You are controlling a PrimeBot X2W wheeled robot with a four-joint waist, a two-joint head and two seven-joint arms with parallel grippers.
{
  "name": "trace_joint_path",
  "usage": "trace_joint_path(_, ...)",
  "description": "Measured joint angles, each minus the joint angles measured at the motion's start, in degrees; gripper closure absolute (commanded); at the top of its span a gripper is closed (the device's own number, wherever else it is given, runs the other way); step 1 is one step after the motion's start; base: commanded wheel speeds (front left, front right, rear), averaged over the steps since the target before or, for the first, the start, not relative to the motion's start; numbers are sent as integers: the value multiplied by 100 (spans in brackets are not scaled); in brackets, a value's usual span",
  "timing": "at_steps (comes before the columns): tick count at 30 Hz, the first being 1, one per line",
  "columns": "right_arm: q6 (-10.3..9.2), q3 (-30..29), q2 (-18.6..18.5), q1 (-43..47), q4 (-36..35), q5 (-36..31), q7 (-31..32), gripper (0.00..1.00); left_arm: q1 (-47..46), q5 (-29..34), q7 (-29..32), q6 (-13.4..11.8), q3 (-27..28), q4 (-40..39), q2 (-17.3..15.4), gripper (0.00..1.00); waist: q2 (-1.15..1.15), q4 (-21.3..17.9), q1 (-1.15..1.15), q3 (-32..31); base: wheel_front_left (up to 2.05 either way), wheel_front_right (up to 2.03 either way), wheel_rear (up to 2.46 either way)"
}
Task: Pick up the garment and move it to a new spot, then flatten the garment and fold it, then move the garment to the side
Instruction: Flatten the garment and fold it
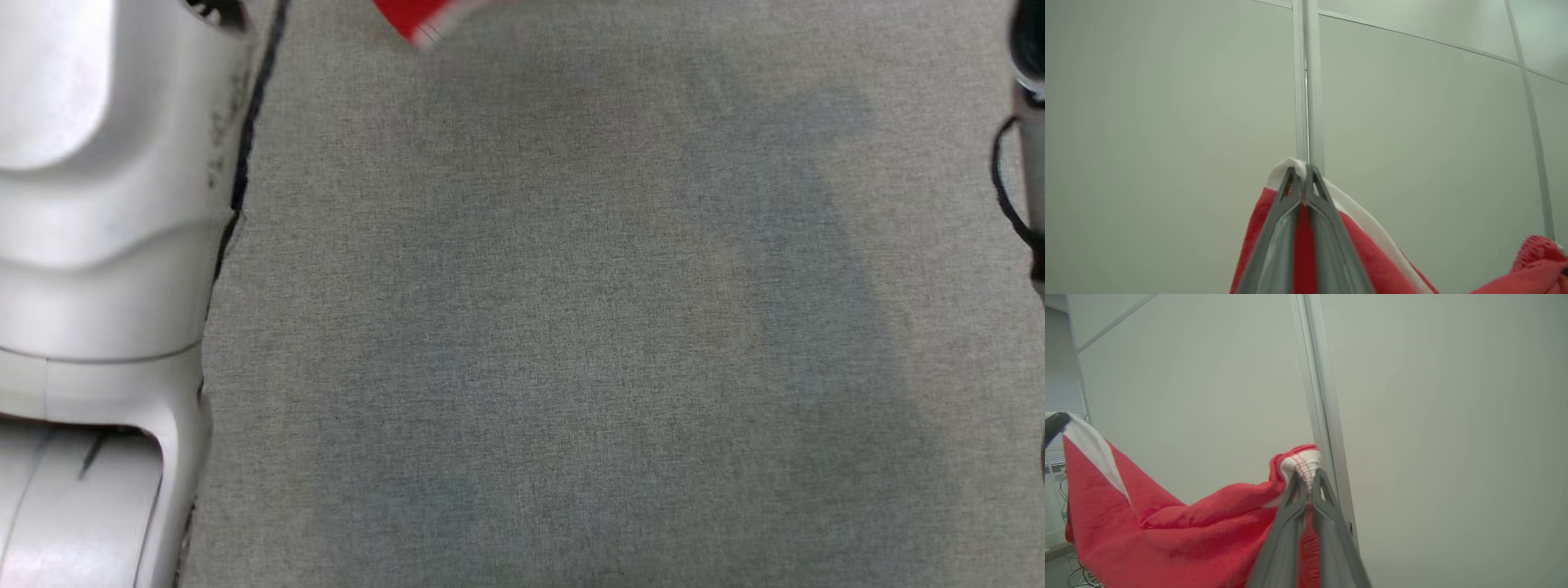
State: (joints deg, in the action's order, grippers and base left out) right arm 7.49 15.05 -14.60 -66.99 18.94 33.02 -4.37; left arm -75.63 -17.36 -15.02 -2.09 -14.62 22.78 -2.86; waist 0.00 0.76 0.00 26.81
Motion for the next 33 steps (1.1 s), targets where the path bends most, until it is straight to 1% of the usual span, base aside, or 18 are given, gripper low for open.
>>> trace_joint_path(3,0,382,126,-393,857,89,-271,100,-64,-154,-13,10,75,569,-9,100,0,-14,0,51,0,0,0)
trace_joint_path(6,0,753,266,-586,1682,143,-537,100,25,-391,-12,20,-36,1149,5,100,0,-28,0,85,0,0,0)
trace_joint_path(7,0,978,343,-636,2151,267,-662,100,173,-537,-12,3,-114,1497,12,100,0,-34,0,127,0,0,0)
trace_joint_path(8,0,1110,372,-637,2382,293,-708,100,280,-664,-12,1,-132,1642,8,100,0,-34,0,157,0,0,0)
trace_joint_path(12,0,1559,485,-545,3042,577,-849,100,770,-1071,-11,-48,-257,2056,7,100,0,-32,0,265,0,0,0)
trace_joint_path(16,0,1957,526,-30,3438,904,-944,100,1336,-1352,-12,-47,-336,2214,0,100,0,-58,0,318,0,0,0)
trace_joint_path(17,0,1957,526,-30,3438,904,-944,100,1336,-1352,-12,-47,-336,2214,0,100,0,-58,0,318,0,0,0)
trace_joint_path(19,0,2091,521,285,3476,1081,-1003,100,1696,-1454,-12,-58,-287,2143,16,100,0,-65,0,295,0,0,0)
trace_joint_path(22,0,2142,422,788,3346,1367,-1048,100,2244,-1403,-12,-48,-226,1912,8,100,0,-67,0,229,0,0,0)
trace_joint_path(24,0,2093,336,1206,3027,1411,-1053,100,2653,-1152,-12,11,-250,1717,2,100,0,-77,0,139,0,0,0)
trace_joint_path(28,0,1839,124,2157,2362,1363,-1060,100,3598,-971,-11,75,-149,1224,10,100,0,-95,0,-125,0,0,0)
trace_joint_path(33,0,1528,-12,3345,1685,1206,-1060,100,4727,-764,-11,103,66,413,12,100,0,-79,0,-537,0,0,0)
